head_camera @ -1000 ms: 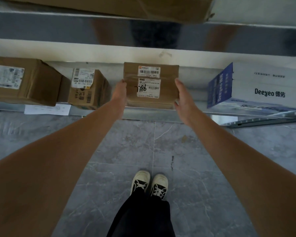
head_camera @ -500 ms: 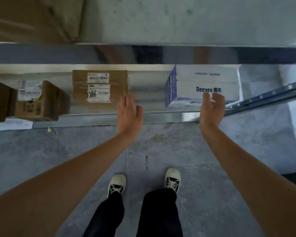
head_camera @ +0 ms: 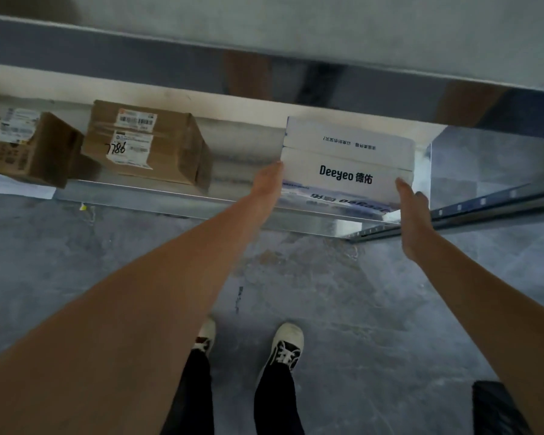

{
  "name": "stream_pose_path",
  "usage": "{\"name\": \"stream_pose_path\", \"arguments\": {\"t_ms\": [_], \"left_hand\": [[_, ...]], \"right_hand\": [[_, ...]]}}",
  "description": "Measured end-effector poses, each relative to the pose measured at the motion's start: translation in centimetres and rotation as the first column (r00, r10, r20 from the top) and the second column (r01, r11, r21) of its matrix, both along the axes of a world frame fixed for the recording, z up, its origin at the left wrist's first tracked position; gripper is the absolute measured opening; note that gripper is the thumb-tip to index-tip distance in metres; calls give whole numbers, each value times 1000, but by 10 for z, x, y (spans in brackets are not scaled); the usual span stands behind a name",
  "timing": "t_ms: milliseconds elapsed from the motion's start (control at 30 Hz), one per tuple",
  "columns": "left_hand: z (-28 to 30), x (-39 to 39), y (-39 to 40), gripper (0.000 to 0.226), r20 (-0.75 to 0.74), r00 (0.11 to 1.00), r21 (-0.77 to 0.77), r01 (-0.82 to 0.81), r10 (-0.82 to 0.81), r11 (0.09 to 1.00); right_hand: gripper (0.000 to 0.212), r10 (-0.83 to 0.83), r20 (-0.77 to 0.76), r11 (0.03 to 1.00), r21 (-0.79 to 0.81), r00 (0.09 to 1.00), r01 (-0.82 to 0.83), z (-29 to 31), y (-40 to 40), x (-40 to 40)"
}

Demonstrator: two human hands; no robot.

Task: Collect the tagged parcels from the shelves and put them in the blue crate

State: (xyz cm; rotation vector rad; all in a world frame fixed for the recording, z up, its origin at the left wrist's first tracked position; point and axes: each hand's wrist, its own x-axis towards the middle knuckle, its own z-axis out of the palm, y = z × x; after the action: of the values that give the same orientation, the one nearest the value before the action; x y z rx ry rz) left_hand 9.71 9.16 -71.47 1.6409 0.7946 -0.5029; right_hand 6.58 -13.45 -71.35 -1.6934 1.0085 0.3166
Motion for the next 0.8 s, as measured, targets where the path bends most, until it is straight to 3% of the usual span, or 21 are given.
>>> {"name": "stream_pose_path", "arguments": {"t_ms": [167,300,433,567,800], "left_hand": [[0,-15,-4,25,5,988,-26,-155,156,987],[26,-22,11,31,59,954,-170,-279,293,945],[59,-20,37,26,120,938,-113,-313,326,943],[69,-26,53,26,167,945,-34,-279,281,960],[73,-37,53,29,50,961,-93,-266,272,959]], "right_hand": [[44,88,63,996,8,994,-89,-4,-9,-3],[26,15,153,996,83,988,-28,22,-9,-7],[36,-52,210,973,232,976,2,52,-7,-9],[58,-73,142,949,314,987,25,64,-3,-14],[63,-25,58,946,324,998,5,53,16,-36]]}}
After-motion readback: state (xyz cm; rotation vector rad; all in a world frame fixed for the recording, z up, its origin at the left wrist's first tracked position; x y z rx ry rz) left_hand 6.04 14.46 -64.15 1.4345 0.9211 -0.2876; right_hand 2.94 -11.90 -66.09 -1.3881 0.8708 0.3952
